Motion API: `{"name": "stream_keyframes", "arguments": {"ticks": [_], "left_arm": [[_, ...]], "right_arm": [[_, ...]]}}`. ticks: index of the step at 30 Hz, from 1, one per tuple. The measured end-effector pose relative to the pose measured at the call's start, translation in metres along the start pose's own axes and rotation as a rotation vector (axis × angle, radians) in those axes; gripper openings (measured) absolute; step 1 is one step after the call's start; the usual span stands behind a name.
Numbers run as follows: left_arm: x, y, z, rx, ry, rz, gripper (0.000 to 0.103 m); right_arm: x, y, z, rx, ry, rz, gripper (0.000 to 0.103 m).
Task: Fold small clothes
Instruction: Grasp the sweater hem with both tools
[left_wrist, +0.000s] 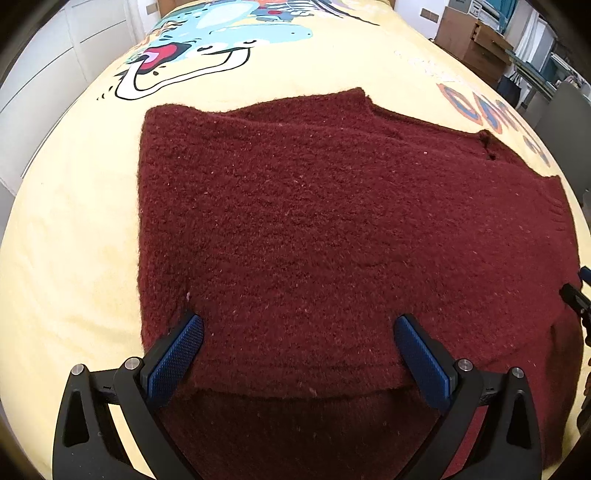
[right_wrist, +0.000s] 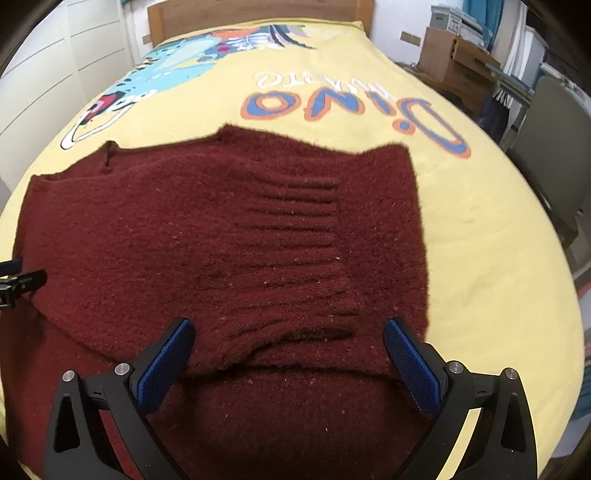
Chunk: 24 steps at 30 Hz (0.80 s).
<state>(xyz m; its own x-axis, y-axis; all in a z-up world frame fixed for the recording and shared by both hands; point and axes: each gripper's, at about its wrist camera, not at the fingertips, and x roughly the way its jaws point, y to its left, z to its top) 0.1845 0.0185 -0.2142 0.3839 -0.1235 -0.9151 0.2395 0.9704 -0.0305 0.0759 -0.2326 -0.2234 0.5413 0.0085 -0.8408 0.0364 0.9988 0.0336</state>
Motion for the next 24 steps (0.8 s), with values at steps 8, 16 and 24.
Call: {"name": "stream_keyframes", "arguments": {"ticks": [8, 16, 24], "left_arm": [[-0.057, 0.012, -0.028, 0.018, -0.016, -0.011, 0.102], [-0.104, 0.031, -0.09, -0.036, 0.007, -0.047, 0.102], [-0.1, 0.041, -0.143, -0.079, 0.132, -0.01, 0.102]], "right_arm": [[-0.06, -0.013, -0.009, 0.001, -0.034, -0.033, 0.103], [-0.097, -0.029, -0.054, 0.037, 0.047, -0.015, 0.103], [-0.078, -0.022, -0.115, 0.048, 0.237, 0.011, 0.103]]}}
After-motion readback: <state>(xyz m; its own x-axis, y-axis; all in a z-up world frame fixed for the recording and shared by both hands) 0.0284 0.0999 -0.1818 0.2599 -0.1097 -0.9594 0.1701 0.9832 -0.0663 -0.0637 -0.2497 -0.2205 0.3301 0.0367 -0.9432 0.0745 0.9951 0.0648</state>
